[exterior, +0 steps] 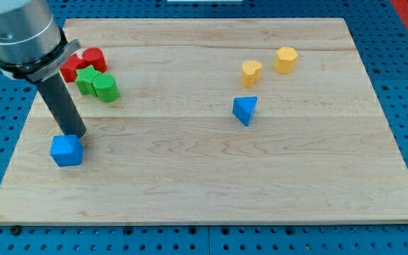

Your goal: Keep the blue cube vertically below the green circle

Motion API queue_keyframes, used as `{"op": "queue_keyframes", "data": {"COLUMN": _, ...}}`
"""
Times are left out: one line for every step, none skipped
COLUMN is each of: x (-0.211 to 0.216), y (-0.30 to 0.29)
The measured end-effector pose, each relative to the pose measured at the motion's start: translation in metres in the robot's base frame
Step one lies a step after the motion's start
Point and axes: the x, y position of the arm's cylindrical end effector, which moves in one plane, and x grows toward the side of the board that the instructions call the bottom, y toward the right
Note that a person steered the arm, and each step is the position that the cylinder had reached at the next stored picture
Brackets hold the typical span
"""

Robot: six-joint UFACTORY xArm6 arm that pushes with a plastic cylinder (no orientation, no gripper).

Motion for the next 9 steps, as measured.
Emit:
{"op": "queue_keyframes", "data": {"x": -0.021, "y": 0.000}}
{"op": "queue_keyframes", "data": {"x": -0.013, "y": -0.021}}
{"op": "queue_keyframes", "data": {"x": -0.041, "y": -0.060}}
{"op": "queue_keyframes", "data": {"x": -0.040, "y": -0.101}}
{"op": "queue_keyframes", "data": {"x": -0.040, "y": -0.101}}
{"op": "queue_keyframes", "data": {"x": -0.040, "y": -0.102}}
{"op": "queue_keyframes", "data": {"x": -0.022, "y": -0.101}}
{"op": "queue_keyframes", "data": {"x": 0.035, "y": -0.067}}
{"op": "queue_keyframes", "data": {"x": 0.062, "y": -0.033}}
